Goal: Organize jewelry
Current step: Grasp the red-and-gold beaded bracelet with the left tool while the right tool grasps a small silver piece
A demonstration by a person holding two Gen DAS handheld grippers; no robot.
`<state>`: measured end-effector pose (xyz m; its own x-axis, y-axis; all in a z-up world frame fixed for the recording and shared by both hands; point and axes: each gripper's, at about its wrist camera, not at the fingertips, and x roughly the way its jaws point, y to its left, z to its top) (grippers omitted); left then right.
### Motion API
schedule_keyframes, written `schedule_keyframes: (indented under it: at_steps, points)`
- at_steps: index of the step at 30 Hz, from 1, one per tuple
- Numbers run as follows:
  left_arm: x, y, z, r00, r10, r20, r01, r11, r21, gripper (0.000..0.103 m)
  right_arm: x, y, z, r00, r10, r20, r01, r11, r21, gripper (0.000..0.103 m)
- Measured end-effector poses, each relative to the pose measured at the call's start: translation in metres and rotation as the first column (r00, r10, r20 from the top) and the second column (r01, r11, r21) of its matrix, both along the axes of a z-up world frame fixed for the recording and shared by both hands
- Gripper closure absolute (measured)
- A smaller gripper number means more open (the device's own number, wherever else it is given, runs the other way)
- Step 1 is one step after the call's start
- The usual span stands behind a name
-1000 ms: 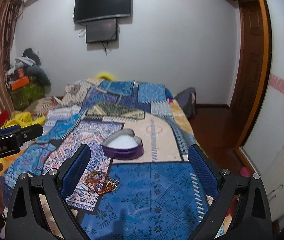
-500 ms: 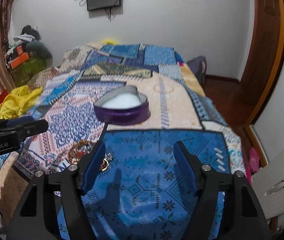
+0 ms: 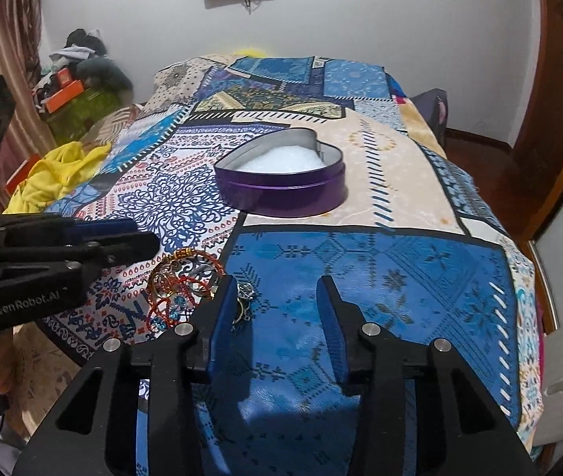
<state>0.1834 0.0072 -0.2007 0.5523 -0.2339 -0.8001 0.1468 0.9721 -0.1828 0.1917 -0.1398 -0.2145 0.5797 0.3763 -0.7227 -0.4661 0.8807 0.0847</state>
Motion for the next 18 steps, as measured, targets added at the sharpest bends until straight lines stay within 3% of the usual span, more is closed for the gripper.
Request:
schedule_keyframes:
  at_steps: [6,13,18]
  points:
    - [0.005,-0.005,-0.006,0.999,-0.036,-0.031,0.036,0.999,-0.017,0.091,0.001,0.003,-0.003,0.999,0.034,-0.011,-0.033,0.999,0.015,0.076]
    - [0.011,-0.006,-0.012,0.997,-0.053,-0.049,0.052,0.998,-0.039,0.093,0.004,0.008,-0.006,0.997,0.072,-0.028,-0.071,0.997,0.036,0.091]
    - [0.01,-0.008,-0.011,0.996,-0.082,-0.027,0.081,0.996,-0.046,0.099,0.003,0.007,-0.005,0.997,0.067,-0.034,-0.066,0.997,0.05,0.095]
